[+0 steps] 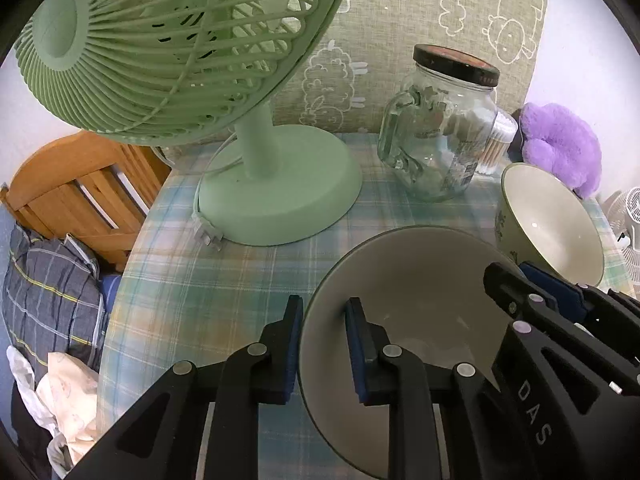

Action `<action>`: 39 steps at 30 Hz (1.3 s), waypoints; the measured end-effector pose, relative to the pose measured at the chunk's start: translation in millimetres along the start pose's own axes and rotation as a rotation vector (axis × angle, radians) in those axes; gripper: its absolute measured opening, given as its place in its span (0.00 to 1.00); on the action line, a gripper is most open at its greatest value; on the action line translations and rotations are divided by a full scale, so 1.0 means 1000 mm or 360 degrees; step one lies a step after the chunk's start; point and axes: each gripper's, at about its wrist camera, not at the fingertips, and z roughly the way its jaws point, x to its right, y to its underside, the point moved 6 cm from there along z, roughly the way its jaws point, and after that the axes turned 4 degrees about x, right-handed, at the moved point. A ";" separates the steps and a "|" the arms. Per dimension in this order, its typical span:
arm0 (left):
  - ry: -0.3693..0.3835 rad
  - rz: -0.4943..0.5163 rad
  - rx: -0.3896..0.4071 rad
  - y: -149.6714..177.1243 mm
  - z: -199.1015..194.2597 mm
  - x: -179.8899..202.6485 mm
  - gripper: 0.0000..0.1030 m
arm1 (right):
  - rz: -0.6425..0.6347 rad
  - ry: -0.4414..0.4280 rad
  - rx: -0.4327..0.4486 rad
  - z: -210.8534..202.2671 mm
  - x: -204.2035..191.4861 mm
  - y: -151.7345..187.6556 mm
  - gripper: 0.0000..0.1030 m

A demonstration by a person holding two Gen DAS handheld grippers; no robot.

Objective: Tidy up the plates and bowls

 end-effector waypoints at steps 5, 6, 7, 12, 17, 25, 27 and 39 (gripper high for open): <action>0.0007 0.0014 -0.0013 0.001 -0.004 0.001 0.17 | -0.0032 0.0016 0.0001 -0.006 -0.001 0.001 0.20; 0.0010 0.0010 -0.0017 0.001 -0.005 0.001 0.17 | -0.0028 0.0019 0.0007 -0.007 0.000 0.001 0.20; 0.0015 0.0006 -0.0026 0.001 -0.006 0.001 0.17 | -0.0026 0.0019 0.0013 -0.010 0.001 0.000 0.19; 0.0086 -0.0032 0.0007 0.000 -0.017 0.004 0.08 | -0.0057 0.0005 0.0049 -0.021 0.001 -0.001 0.08; 0.0034 -0.0001 -0.0007 0.002 -0.017 0.004 0.08 | -0.0023 -0.0020 0.0033 -0.024 0.001 -0.001 0.02; -0.0021 0.0020 -0.0005 0.006 -0.013 0.002 0.39 | -0.0009 0.0059 0.0021 -0.025 0.007 0.006 0.37; -0.0020 0.0025 -0.0018 0.007 -0.010 0.002 0.40 | 0.0039 0.0034 0.0029 -0.023 0.012 0.009 0.59; -0.0003 0.0037 -0.0059 0.015 0.008 0.007 0.25 | 0.0034 -0.0015 -0.0068 0.005 0.006 0.020 0.28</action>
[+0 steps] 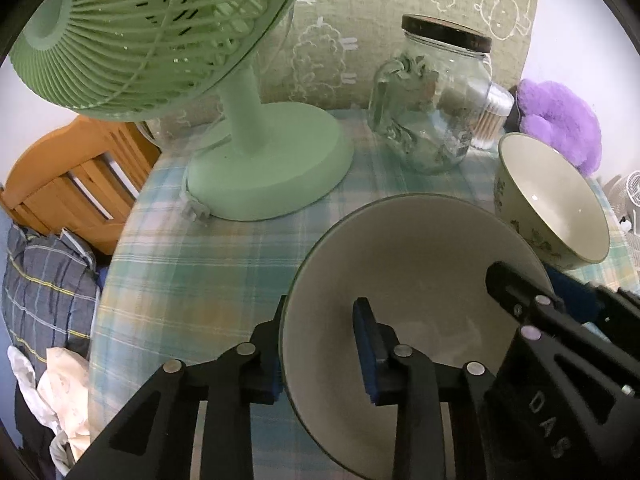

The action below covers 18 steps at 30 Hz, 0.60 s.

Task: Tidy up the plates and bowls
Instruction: 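Lift the second grey bowl with both grippers and carry it away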

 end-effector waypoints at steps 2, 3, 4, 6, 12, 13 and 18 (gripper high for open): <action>0.0008 -0.0019 -0.0010 0.000 0.001 -0.003 0.23 | -0.0008 -0.0016 0.0000 0.001 -0.003 0.001 0.21; 0.0011 -0.0023 -0.0008 0.000 0.001 -0.004 0.23 | -0.0009 -0.0012 0.0003 0.001 -0.004 0.001 0.21; 0.0013 -0.0021 -0.0008 0.000 0.001 -0.004 0.23 | -0.0015 -0.0005 0.0007 0.001 -0.005 0.000 0.21; 0.0015 -0.0018 -0.0010 0.000 0.000 -0.004 0.22 | -0.0025 0.0008 0.0009 0.001 -0.006 0.001 0.21; 0.0027 -0.0038 -0.0004 -0.002 -0.009 -0.005 0.22 | -0.0048 0.0021 0.0018 -0.009 -0.008 -0.002 0.21; 0.0024 -0.0032 0.0002 -0.002 -0.012 -0.005 0.22 | -0.0047 0.0018 0.0021 -0.012 -0.008 -0.002 0.21; 0.0028 -0.0055 0.0007 -0.001 -0.026 -0.004 0.22 | -0.0042 0.0007 0.0036 -0.027 -0.006 -0.002 0.20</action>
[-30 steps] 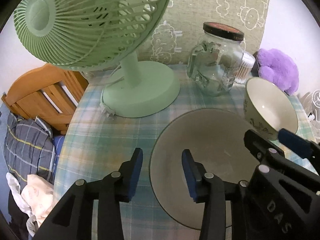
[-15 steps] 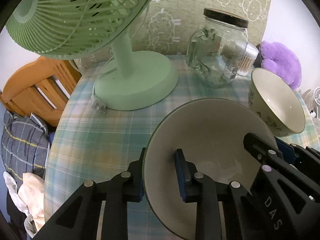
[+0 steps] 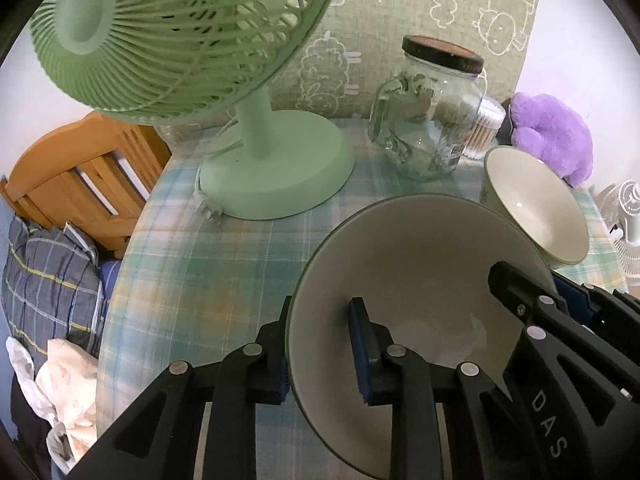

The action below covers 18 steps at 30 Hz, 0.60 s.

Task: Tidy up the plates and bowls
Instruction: 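Lift the second grey bowl with both grippers and carry it away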

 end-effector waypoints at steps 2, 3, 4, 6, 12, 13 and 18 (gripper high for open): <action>-0.0002 0.0000 0.0009 0.001 -0.007 0.001 0.22 | 0.0002 -0.0004 0.0006 -0.007 0.000 0.000 0.20; -0.0005 0.0002 0.0018 0.001 -0.012 0.001 0.22 | 0.0001 -0.0008 0.0011 -0.011 0.000 0.001 0.20; -0.0008 0.0001 0.0025 0.002 -0.017 0.002 0.22 | 0.0003 -0.0011 0.0015 -0.015 0.000 0.001 0.20; -0.0013 -0.0006 0.0041 0.002 -0.026 0.002 0.22 | 0.0002 -0.0020 0.0027 -0.025 0.001 0.002 0.20; -0.0034 0.0004 0.0084 0.009 -0.059 0.006 0.22 | -0.0003 -0.0037 0.0055 -0.055 0.002 0.008 0.20; -0.0034 0.0008 0.0091 0.010 -0.065 0.008 0.22 | -0.0002 -0.0040 0.0060 -0.062 0.003 0.010 0.20; -0.0034 0.0023 0.0124 0.019 -0.093 0.016 0.22 | 0.0003 -0.0038 0.0092 -0.092 0.010 0.019 0.20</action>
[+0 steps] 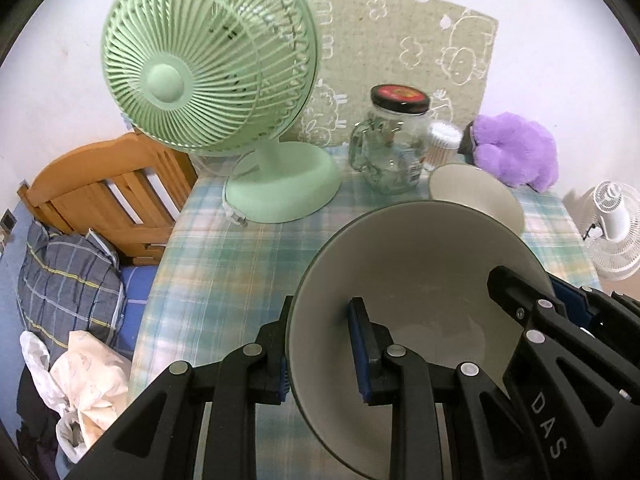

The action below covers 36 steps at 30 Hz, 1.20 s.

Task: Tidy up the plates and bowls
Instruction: 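Lift the second grey bowl with both grippers and carry it away, then carry the grey bowl beside the red-rimmed plate stack and open both grippers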

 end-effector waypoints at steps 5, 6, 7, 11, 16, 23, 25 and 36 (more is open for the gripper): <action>0.0005 -0.0003 0.0029 0.010 -0.030 0.009 0.22 | -0.0001 0.0002 0.0024 -0.030 0.008 0.011 0.20; 0.0004 -0.0003 0.0035 0.012 -0.035 0.010 0.22 | -0.0004 0.0002 0.0031 -0.035 0.009 0.013 0.20; 0.0002 -0.0005 0.0041 0.015 -0.042 0.012 0.22 | -0.0007 0.0002 0.0036 -0.041 0.011 0.015 0.20; -0.0005 0.0000 0.0057 0.025 -0.063 0.019 0.22 | -0.0012 0.0000 0.0054 -0.064 0.017 0.025 0.20; 0.0003 0.0008 0.0074 0.039 -0.084 0.030 0.22 | -0.0017 0.0000 0.0073 -0.089 0.027 0.041 0.20; 0.0010 0.0013 0.0091 0.062 -0.108 0.042 0.22 | -0.0015 -0.0001 0.0085 -0.115 0.042 0.065 0.20; 0.0012 0.0009 0.0085 0.071 -0.113 0.045 0.22 | -0.0022 -0.0004 0.0082 -0.120 0.045 0.073 0.20; 0.0039 -0.0015 -0.0001 0.120 -0.124 0.056 0.22 | -0.0046 -0.0011 0.0004 -0.132 0.055 0.123 0.20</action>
